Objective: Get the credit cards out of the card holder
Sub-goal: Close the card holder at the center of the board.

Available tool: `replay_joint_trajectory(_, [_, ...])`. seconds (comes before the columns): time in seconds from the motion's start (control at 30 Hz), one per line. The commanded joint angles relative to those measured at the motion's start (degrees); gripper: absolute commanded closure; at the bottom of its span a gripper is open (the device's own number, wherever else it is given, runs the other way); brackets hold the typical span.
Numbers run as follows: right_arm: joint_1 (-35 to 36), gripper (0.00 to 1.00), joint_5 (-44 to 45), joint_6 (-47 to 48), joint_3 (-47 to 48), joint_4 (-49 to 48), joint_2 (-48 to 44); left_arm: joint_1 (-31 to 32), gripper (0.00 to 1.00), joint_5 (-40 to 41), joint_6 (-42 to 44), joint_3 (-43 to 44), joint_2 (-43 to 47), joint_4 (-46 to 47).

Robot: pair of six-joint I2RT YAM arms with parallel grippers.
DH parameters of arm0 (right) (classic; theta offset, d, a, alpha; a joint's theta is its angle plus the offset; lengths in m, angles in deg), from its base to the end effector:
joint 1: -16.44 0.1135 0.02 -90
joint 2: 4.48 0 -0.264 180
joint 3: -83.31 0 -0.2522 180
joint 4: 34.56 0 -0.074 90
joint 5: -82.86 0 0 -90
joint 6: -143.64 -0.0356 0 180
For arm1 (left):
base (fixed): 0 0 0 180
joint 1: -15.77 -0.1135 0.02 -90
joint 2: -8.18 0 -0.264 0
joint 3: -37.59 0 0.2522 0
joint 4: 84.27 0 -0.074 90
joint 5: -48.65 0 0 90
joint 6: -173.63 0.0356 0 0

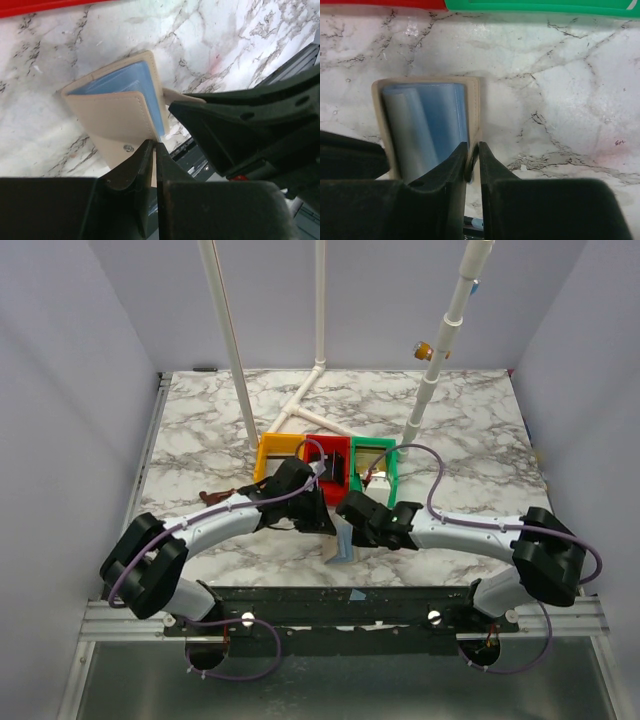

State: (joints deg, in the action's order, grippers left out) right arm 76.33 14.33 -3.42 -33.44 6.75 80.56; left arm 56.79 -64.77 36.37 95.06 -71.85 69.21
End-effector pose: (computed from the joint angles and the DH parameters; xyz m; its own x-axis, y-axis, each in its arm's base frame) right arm 0.1516 0.2355 0.1874 -0.8492 0.0925 -0.5200 -0.0171 0.9792 0.2022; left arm 0.1998 -0.1925 0.1962 -0.9735 -0.0464 -0.2240 0.1233 0.7181 -0.6849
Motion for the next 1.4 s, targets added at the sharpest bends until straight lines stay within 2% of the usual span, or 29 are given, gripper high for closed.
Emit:
replay_joint_trajectory(0.0, [-0.1, 0.8, 0.7, -1.5, -1.5, -0.1, -2.3, 1.1, 0.9, -0.8, -1.1, 3.1, -4.2, 1.9])
replay_joint_trajectory(0.3, [-0.1, 0.72, 1.6, -2.6, -2.6, 1.1, -4.8, 2.9, 0.85, -0.7, -0.9, 6.0, -11.3, 3.1])
replay_joint_trajectory(0.77, [-0.1, 0.7, 2.5, -2.8, -2.3, 2.3, -7.8, 4.2, 0.86, 2.6, 0.0, 5.9, -17.0, 3.5])
replay_joint_trajectory(1.37, [-0.1, 0.69, 7.3, -3.8, -2.0, 6.9, -11.2, 4.2, 0.85, 5.1, 2.3, 9.2, -11.0, -1.6])
